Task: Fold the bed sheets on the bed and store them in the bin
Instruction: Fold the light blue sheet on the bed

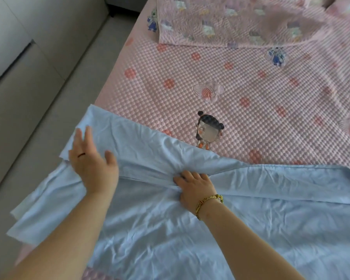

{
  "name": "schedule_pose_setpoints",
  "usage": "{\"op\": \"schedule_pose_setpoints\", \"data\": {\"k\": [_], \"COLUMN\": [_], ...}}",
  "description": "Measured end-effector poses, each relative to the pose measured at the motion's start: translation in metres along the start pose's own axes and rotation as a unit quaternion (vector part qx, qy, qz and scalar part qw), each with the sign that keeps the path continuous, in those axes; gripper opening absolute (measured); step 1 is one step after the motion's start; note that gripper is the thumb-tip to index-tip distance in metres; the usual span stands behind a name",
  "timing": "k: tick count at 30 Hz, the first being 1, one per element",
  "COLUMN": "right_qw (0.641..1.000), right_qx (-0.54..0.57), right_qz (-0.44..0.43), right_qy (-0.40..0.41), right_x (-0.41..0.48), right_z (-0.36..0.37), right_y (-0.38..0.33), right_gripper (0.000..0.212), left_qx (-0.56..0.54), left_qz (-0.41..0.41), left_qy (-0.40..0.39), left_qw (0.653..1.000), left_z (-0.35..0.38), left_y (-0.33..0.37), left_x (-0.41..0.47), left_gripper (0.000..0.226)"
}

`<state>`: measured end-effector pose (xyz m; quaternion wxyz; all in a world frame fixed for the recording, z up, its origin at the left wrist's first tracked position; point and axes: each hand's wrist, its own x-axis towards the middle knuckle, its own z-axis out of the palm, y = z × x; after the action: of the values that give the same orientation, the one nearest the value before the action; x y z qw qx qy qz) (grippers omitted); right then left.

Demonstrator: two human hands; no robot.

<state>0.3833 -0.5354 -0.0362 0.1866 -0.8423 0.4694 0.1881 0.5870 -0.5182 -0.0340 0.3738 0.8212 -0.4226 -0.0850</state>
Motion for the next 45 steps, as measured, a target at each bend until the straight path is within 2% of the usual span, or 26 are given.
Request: {"op": "schedule_pose_setpoints", "data": {"k": [1,2,3,4,6,8,11,14,16,19,21,22,26,28,30,31,33,34,36,38,40,42,45], "right_qw": [1.000,0.999,0.998,0.997,0.991,0.973,0.927,0.886,0.878,0.883,0.898,0.909,0.905,0.901,0.896,0.891,0.866,0.854,0.829,0.798,0.780,0.776,0.776], "right_qx": [-0.011,-0.030,-0.050,-0.073,-0.114,-0.173,-0.246,-0.279,-0.282,-0.260,-0.174,-0.127,0.022,0.078,0.116,0.120,0.096,0.088,0.091,0.179,0.187,0.184,0.176], "right_qz": [-0.007,-0.013,-0.009,-0.005,0.014,0.055,0.146,0.241,0.306,0.386,0.400,0.389,0.425,0.421,0.413,0.417,0.437,0.455,0.505,0.549,0.577,0.587,0.594], "right_qy": [-0.008,-0.015,-0.024,-0.037,-0.076,-0.143,-0.243,-0.281,-0.236,-0.065,0.050,0.085,0.015,0.066,0.115,0.132,0.222,0.238,0.222,0.175,0.153,0.143,0.122], "right_x": [-0.001,-0.005,-0.011,-0.017,-0.033,-0.045,-0.067,-0.109,-0.142,-0.195,-0.231,-0.242,-0.260,-0.260,-0.265,-0.270,-0.281,-0.291,-0.320,-0.354,-0.381,-0.397,-0.397], "right_z": [-0.003,-0.006,-0.011,-0.015,-0.021,-0.029,-0.034,-0.036,-0.033,0.003,0.041,0.060,0.111,0.116,0.117,0.121,0.126,0.126,0.137,0.160,0.175,0.186,0.208], "right_y": [0.003,0.010,0.018,0.031,0.068,0.111,0.180,0.231,0.254,0.268,0.263,0.260,0.253,0.256,0.261,0.268,0.282,0.291,0.316,0.342,0.367,0.393,0.417], "right_gripper": [0.042,0.039,0.037,0.036,0.037,0.039,0.043,0.037,0.031,0.022,0.014,0.020,0.050,0.055,0.062,0.067,0.072,0.071,0.067,0.066,0.063,0.063,0.070], "left_qx": [0.011,0.039,0.070,0.119,0.214,0.238,0.260,0.264,0.259,0.251,0.250,0.249,0.242,0.207,0.131,0.084,0.030,0.025,0.028,0.050,0.061,0.067,0.083], "left_qz": [0.102,0.157,0.153,0.110,0.067,0.059,0.051,0.052,0.051,0.058,0.054,0.051,0.096,0.164,0.291,0.356,0.435,0.458,0.481,0.510,0.540,0.554,0.566], "left_qy": [-0.069,-0.165,-0.266,-0.353,-0.432,-0.437,-0.434,-0.423,-0.411,-0.401,-0.397,-0.387,-0.297,-0.285,-0.304,-0.324,-0.364,-0.383,-0.415,-0.437,-0.443,-0.441,-0.409], "left_qw": [0.992,0.973,0.949,0.921,0.874,0.865,0.861,0.865,0.873,0.879,0.882,0.886,0.919,0.921,0.898,0.873,0.823,0.802,0.772,0.739,0.713,0.703,0.711], "left_z": [0.013,0.027,0.039,0.050,0.074,0.079,0.086,0.091,0.092,0.095,0.095,0.094,0.094,0.100,0.116,0.128,0.153,0.166,0.190,0.211,0.229,0.249,0.272], "left_y": [0.017,0.026,0.034,0.036,0.032,0.028,0.026,0.027,0.024,0.024,0.027,0.025,0.030,0.056,0.101,0.126,0.170,0.187,0.216,0.241,0.262,0.286,0.317], "left_x": [-0.020,-0.037,-0.050,-0.059,-0.071,-0.071,-0.071,-0.074,-0.074,-0.074,-0.077,-0.075,-0.085,-0.116,-0.171,-0.203,-0.258,-0.280,-0.315,-0.343,-0.362,-0.380,-0.395], "left_gripper": [0.053,0.051,0.054,0.056,0.056,0.058,0.060,0.061,0.061,0.061,0.060,0.060,0.058,0.061,0.056,0.055,0.057,0.060,0.066,0.069,0.073,0.084,0.101]}}
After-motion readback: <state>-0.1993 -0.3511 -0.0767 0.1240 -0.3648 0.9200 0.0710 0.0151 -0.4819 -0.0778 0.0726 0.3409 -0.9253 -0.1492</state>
